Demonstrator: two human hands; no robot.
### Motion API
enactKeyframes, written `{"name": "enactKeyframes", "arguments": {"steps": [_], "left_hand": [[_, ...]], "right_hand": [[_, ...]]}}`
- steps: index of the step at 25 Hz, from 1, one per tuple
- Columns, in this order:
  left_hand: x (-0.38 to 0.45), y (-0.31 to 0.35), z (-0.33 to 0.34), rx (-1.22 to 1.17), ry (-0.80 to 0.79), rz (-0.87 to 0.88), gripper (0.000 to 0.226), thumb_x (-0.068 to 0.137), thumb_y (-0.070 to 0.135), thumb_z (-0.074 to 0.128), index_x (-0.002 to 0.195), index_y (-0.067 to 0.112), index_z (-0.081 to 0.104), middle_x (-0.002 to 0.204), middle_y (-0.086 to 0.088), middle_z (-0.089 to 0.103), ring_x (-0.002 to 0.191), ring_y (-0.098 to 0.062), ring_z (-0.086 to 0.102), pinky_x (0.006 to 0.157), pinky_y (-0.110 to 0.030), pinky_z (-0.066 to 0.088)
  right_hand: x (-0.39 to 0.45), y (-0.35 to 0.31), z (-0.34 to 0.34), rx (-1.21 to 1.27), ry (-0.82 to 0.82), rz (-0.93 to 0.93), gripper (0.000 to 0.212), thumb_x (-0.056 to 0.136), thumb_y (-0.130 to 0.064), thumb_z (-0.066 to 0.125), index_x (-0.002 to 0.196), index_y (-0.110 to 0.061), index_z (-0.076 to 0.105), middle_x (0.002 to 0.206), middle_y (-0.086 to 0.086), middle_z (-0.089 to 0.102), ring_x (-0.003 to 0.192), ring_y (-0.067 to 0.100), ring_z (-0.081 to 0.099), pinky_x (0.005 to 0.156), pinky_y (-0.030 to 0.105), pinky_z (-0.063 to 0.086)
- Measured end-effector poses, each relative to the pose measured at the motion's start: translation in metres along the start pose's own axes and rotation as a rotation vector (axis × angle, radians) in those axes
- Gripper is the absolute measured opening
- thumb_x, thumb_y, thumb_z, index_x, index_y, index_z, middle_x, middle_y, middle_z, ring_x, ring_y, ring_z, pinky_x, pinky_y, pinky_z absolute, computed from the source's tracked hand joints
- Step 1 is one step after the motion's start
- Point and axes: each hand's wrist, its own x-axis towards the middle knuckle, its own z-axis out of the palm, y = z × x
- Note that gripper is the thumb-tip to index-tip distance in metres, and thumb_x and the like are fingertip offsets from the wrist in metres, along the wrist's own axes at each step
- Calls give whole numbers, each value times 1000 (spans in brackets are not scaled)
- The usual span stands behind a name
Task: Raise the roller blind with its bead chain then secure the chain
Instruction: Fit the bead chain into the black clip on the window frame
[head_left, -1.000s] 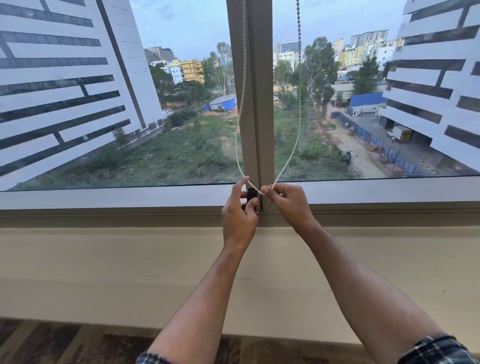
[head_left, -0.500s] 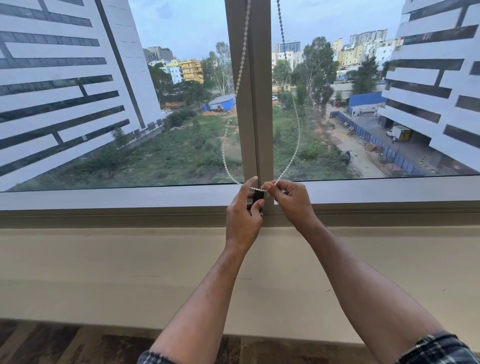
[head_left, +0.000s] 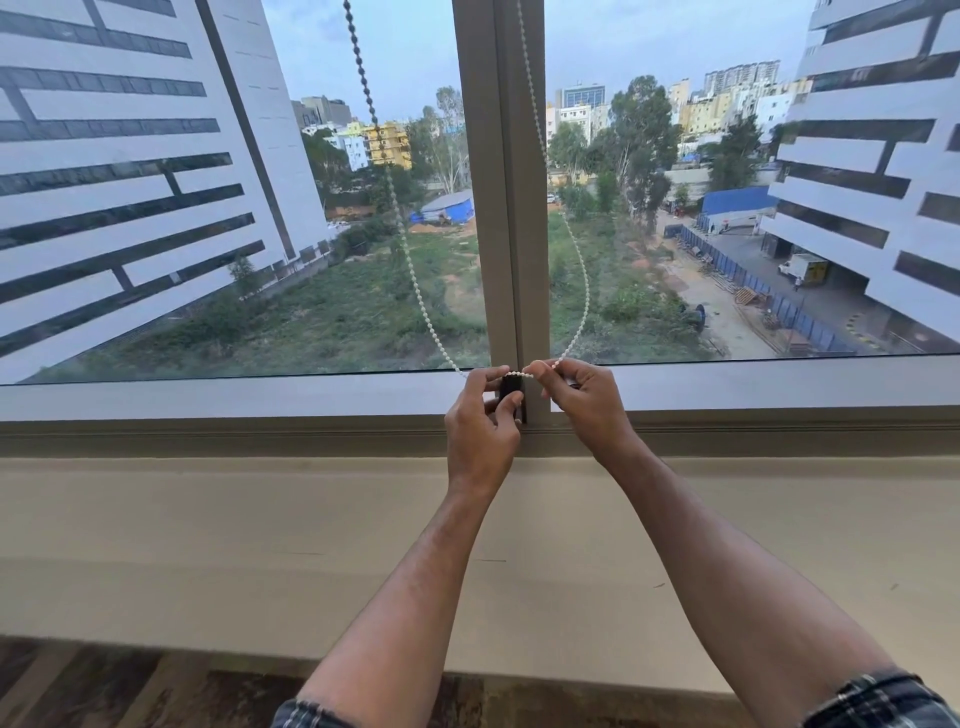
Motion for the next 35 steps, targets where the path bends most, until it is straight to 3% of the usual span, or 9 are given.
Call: {"name": "enactKeyframes", "arguments": {"steps": [4, 9, 12, 15, 20, 24, 31, 33, 35], "left_hand": [[3, 1, 0, 21, -6, 12, 31, 93, 7, 71, 117, 26, 63, 110, -1, 73, 88, -17, 77, 70, -40, 67], [3, 3, 3, 2, -21, 8, 33, 93, 5, 71, 115, 28, 64, 105, 9, 70, 88, -13, 76, 69, -40, 67], [3, 4, 5, 6, -42, 14, 35, 93, 4, 71, 116, 29, 63, 103, 20, 68, 90, -11, 76, 70, -40, 67], [2, 4, 5, -6, -74, 29, 34, 93, 4, 71, 118, 26, 63, 105, 20, 69, 93, -10, 76, 68, -37, 67], [1, 1, 1, -34, -90, 46, 34, 93, 4, 69, 118, 27, 64, 108, 12, 74, 95, -10, 76, 68, -40, 66], [5, -1, -5, -56, -22, 28, 36, 92, 6, 70, 118, 30, 65, 109, 6, 75, 91, -11, 77, 69, -43, 66], [9, 4, -8, -78, 2, 28, 44, 90, 6, 68, 110, 45, 62, 102, 15, 74, 87, -13, 77, 65, -44, 65], [10, 4, -8, -71, 3, 30, 42, 91, 5, 68, 111, 41, 63, 101, 13, 75, 87, -13, 77, 67, -44, 66], [11, 3, -7, -69, 0, 33, 38, 91, 4, 67, 113, 34, 63, 101, 15, 75, 89, -13, 77, 70, -44, 66]], "right_hand": [[-2, 3, -4, 125, 84, 99, 34, 100, -46, 52, 97, -21, 75, 56, -8, 44, 49, 8, 35, 48, 23, 29], [-11, 0, -11, 127, 259, 10, 32, 86, -12, 42, 109, -20, 65, 73, -2, 50, 64, 11, 42, 58, 28, 34], [-5, -15, -11, 86, 155, -138, 21, 97, -14, 55, 114, -24, 63, 87, -11, 59, 77, 10, 54, 70, 25, 46], [12, -29, -11, -52, 24, -203, 17, 94, -21, 70, 111, -23, 68, 101, -3, 71, 87, 15, 68, 78, 28, 55], [34, -39, -11, -179, -99, -147, 16, 91, -33, 74, 106, -27, 73, 90, -8, 79, 86, 11, 76, 80, 32, 58], [35, -34, -8, -91, -146, -106, 20, 88, -35, 77, 106, -26, 75, 72, -7, 75, 66, 13, 74, 70, 28, 59], [31, -32, -5, -14, -203, -128, 36, 73, -43, 90, 103, -28, 77, 88, 10, 77, 79, 23, 74, 79, 32, 61], [34, -32, -7, -10, -227, -115, 32, 72, -42, 90, 98, -28, 79, 85, 24, 71, 73, 28, 67, 77, 43, 57], [34, -33, -9, 6, -255, -136, 30, 75, -32, 90, 102, -23, 82, 90, 20, 71, 76, 29, 65, 79, 45, 56]]}}
